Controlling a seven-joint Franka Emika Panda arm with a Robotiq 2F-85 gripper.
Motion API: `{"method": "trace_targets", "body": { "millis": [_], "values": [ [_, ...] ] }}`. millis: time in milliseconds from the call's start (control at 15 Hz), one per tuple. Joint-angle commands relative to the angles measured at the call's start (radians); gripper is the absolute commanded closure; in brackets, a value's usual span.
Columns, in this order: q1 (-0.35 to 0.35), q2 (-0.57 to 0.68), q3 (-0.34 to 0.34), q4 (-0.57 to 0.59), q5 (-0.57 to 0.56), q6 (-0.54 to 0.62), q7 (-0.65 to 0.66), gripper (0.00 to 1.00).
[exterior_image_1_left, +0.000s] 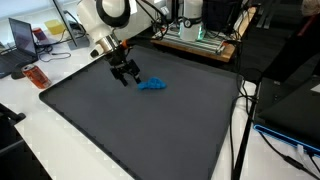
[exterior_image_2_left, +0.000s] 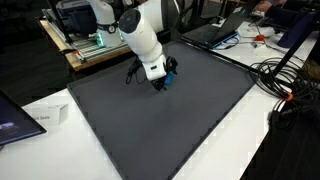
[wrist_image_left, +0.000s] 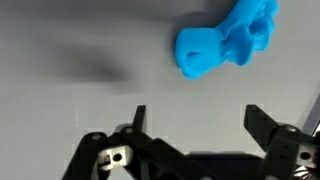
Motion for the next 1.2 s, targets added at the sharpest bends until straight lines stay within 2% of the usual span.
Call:
{"method": "trace_targets", "body": {
  "millis": [0,400,667,867,933,1133],
  "values": [
    [-0.03,-0.102,0.012,-0.141,0.117,0.048,-0.145,0.0],
    [0.009,-0.248,-0.013,-0.314,0.302,0.138,-0.335,0.0],
    [0.073,-0.351,-0.053,-0.422,0.417,0.187,-0.405,0.0],
    [0.141,-0.41,-0.089,-0.488,0.459,0.236,-0.386,0.0],
    [0.112,-0.428,-0.043,-0.513,0.444,0.272,-0.351,0.0],
    [0.162,-0.461,-0.034,-0.56,0.413,0.375,-0.267,0.0]
  ]
}}
